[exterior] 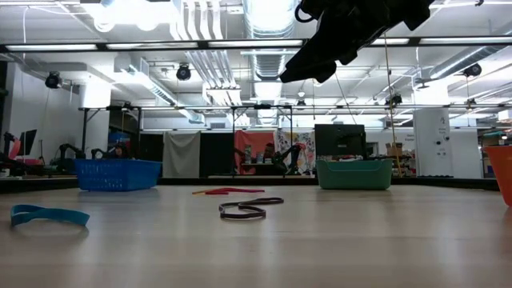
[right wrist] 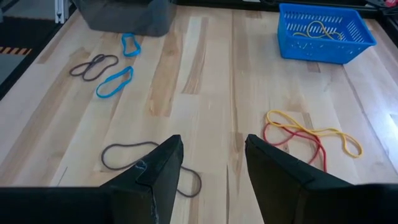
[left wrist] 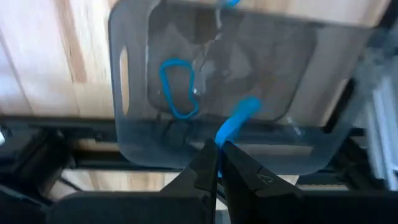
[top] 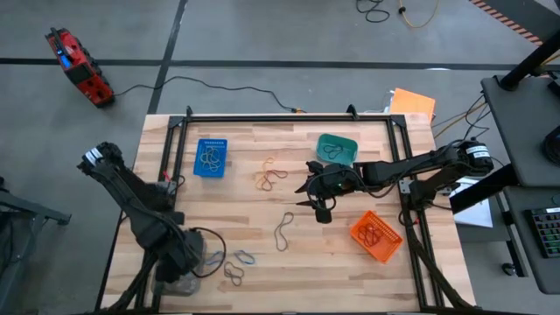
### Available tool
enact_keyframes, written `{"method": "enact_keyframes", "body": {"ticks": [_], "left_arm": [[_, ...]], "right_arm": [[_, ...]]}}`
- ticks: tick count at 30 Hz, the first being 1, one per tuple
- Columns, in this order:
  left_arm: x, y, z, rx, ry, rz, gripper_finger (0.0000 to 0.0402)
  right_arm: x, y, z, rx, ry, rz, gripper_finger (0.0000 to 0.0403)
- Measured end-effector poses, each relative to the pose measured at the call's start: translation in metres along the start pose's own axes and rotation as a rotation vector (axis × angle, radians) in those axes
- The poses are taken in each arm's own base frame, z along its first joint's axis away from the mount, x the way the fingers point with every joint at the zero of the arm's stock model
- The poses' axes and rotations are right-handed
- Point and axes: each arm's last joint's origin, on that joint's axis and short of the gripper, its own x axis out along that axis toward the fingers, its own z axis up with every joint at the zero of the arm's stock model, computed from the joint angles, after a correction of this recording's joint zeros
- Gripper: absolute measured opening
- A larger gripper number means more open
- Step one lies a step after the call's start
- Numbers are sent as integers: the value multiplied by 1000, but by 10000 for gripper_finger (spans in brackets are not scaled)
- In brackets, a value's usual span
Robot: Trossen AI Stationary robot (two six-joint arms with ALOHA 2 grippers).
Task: Sort rubber bands into baskets
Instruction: Put the blue rubberband into the black bin, then put the red rubberband into the orange bin
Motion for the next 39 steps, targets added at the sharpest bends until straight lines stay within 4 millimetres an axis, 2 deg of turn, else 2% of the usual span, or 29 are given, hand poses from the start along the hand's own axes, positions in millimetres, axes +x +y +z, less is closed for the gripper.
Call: {"method": "enact_keyframes", "body": {"ticks": [7, 14, 28, 34, 39], "left_arm": [[19, 6, -2, -45, 60, 34, 0], [26, 9, -2, -56, 73, 60, 3], [39, 5, 5, -87, 122, 129, 109], [38, 6, 6, -61, 104, 131, 129], [20, 3, 8, -9, -35, 146, 129]], "right_arm": [[0, 0, 0, -2, -1, 0, 169], [0, 0, 0, -3, -3, 0, 177], [0, 0, 0, 3, -3, 0, 183], [0, 0, 0, 6, -3, -1, 183], [0, -1, 3, 7, -9, -18, 185]]}}
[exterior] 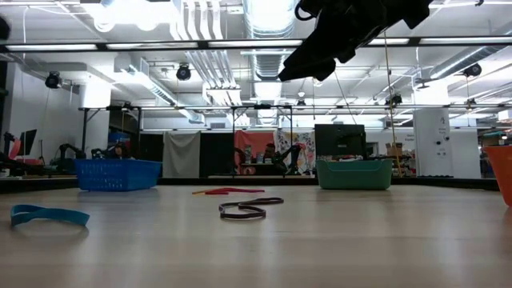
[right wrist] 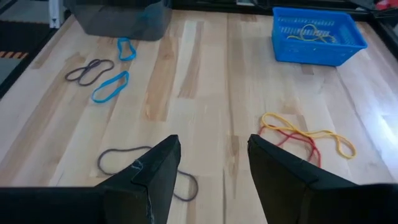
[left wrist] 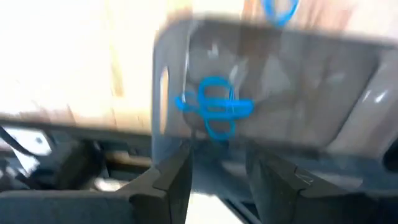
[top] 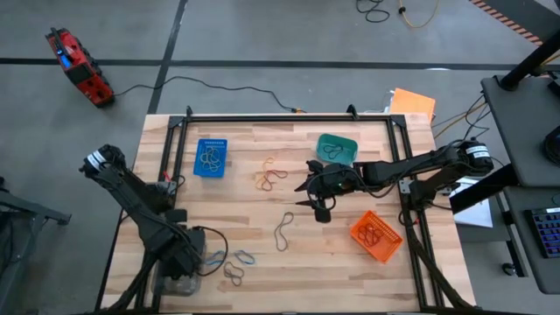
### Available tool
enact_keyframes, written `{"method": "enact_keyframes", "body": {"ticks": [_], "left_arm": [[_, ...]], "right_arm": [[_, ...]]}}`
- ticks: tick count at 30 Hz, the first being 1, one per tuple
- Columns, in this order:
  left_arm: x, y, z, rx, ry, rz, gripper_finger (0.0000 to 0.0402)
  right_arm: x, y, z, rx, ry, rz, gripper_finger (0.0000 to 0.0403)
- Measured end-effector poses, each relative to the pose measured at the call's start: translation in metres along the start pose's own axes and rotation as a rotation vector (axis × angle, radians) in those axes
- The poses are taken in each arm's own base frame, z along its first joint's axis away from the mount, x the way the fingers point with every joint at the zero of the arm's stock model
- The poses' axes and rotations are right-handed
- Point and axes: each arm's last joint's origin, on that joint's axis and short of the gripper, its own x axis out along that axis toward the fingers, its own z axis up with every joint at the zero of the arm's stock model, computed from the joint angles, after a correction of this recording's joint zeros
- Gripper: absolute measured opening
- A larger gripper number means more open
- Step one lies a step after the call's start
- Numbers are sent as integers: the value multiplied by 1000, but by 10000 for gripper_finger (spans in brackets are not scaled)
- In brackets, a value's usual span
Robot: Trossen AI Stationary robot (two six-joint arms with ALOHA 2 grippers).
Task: Sort rubber bands into baskets
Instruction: Put the red rubberband into the orange bin
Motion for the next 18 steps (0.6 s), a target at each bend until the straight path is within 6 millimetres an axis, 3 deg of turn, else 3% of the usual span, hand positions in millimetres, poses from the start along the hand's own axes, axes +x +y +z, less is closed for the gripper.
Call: {"method": "enact_keyframes", "body": {"ticks": [10, 18], "left_arm": [[-63, 2, 18, 213, -546, 242, 114], [-70, 14, 49, 439, -674, 360, 84]], "right_arm": [[-1, -4, 4, -2, -7, -133, 185], [-2, -4, 6, -2, -7, -140, 185]]}}
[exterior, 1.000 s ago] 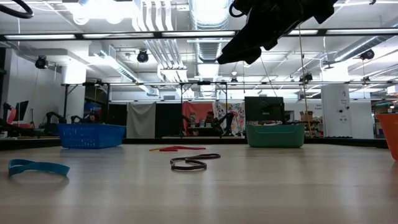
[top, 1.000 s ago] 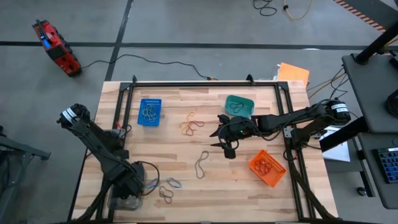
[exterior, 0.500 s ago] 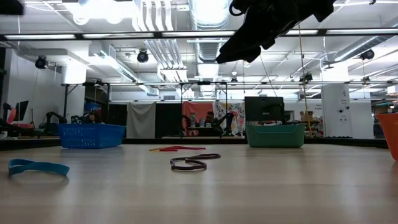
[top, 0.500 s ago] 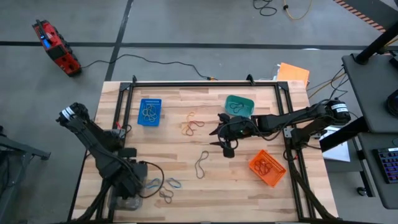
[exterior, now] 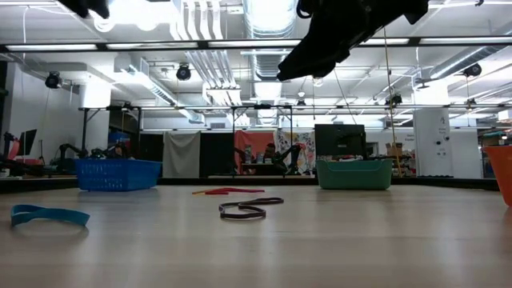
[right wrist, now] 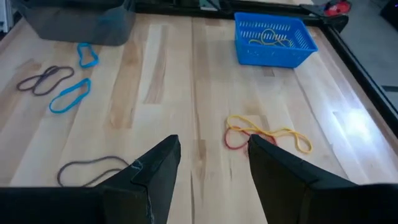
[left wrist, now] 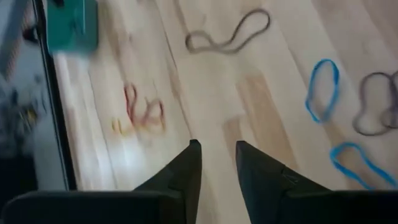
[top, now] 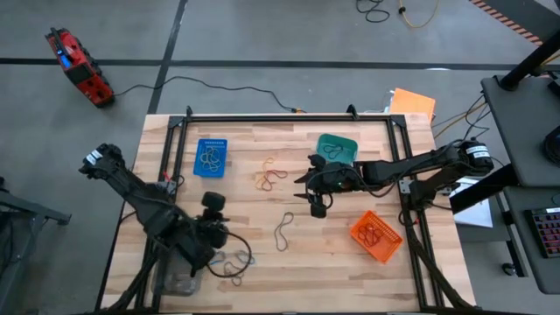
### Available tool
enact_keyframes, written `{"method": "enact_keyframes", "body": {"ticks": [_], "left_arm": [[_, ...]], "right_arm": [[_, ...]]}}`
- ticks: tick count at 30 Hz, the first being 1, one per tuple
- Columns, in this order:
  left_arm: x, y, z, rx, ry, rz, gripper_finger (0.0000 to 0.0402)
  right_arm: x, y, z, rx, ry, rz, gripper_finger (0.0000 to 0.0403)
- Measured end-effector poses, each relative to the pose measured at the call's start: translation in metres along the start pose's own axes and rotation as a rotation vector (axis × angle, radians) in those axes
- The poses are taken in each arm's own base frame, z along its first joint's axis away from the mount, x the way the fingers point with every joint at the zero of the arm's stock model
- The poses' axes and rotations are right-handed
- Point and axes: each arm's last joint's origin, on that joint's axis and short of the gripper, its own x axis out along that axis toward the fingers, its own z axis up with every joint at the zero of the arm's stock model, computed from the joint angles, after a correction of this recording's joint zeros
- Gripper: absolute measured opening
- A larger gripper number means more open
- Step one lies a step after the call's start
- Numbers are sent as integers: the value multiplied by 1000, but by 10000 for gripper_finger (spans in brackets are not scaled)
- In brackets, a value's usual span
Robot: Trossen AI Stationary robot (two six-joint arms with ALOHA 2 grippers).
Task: Sort rubber bands into baskets
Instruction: Put the red rubberband into the orange bin
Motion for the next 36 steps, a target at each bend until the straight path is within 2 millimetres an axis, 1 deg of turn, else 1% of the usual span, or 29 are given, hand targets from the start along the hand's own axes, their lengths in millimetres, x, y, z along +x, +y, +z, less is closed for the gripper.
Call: {"method": "enact_keyframes", "body": {"ticks": [2, 5, 8, 12, 18, 22, 25, 28, 32, 36], "left_arm": [[10, 6, 1, 45, -50, 5, 78], [23, 18, -9, 42, -117, 8, 76], [35, 28, -24, -14, -200, 1, 76], [49, 36, -45, -99, -348, 23, 76], [65, 43, -64, -241, -507, 75, 76], [75, 46, -73, -297, -524, 101, 76], [83, 48, -77, -306, -493, 118, 76], [87, 51, -79, -325, -462, 176, 76], [87, 53, -80, -329, -442, 231, 76], [79, 58, -76, -336, -474, 242, 76]], "right_arm": [[0, 0, -2, -6, 16, 10, 185], [0, 1, -3, -6, 34, 34, 185], [1, 2, -4, -1, 39, 65, 185], [5, 3, -9, 6, 72, 81, 185], [7, 0, -9, 20, 68, 55, 185], [8, -9, -8, 42, 56, -50, 185], [11, -15, -7, 51, 39, -71, 185], [17, -21, -6, 72, 49, -88, 185], [31, -28, -3, 91, 65, -106, 185], [47, -31, -4, 62, 129, -109, 185]]}}
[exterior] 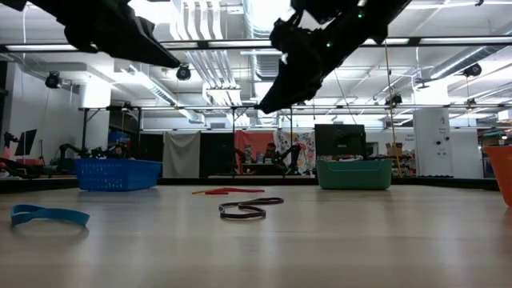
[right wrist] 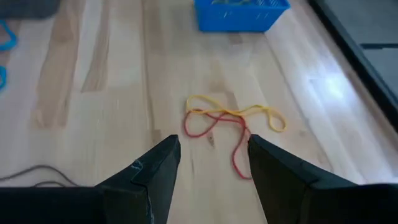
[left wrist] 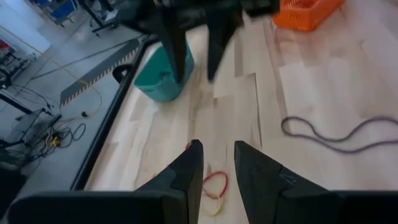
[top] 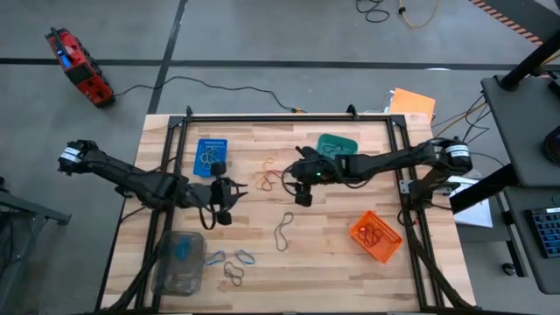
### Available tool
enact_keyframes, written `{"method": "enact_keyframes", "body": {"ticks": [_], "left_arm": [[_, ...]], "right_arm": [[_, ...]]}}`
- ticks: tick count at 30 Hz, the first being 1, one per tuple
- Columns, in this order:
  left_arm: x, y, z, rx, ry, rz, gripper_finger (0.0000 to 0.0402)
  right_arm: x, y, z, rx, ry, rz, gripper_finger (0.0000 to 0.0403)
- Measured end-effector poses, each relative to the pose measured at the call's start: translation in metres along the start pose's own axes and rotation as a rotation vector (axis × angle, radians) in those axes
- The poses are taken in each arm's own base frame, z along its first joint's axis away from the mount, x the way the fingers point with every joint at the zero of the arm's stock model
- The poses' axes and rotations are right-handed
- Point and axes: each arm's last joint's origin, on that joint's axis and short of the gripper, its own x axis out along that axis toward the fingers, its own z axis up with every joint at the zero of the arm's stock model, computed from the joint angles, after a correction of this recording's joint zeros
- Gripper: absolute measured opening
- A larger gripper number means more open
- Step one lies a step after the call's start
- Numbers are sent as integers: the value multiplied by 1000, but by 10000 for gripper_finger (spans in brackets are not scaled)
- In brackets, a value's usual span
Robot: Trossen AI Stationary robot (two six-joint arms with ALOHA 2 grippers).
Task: Sort rubber bands into baskets
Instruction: Put the red rubberband into the orange bin
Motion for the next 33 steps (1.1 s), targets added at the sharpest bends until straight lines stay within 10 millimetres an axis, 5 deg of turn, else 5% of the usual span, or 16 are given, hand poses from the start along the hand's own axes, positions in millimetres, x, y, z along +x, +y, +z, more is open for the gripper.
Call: {"method": "enact_keyframes", "body": {"ticks": [15, 33], "left_arm": [[0, 1, 2, 56, 4, 7, 76], [1, 3, 1, 62, 17, 43, 76]], "right_arm": [[45, -2, -25, 73, 169, -19, 185], [101, -31, -19, 19, 182, -62, 185]]}}
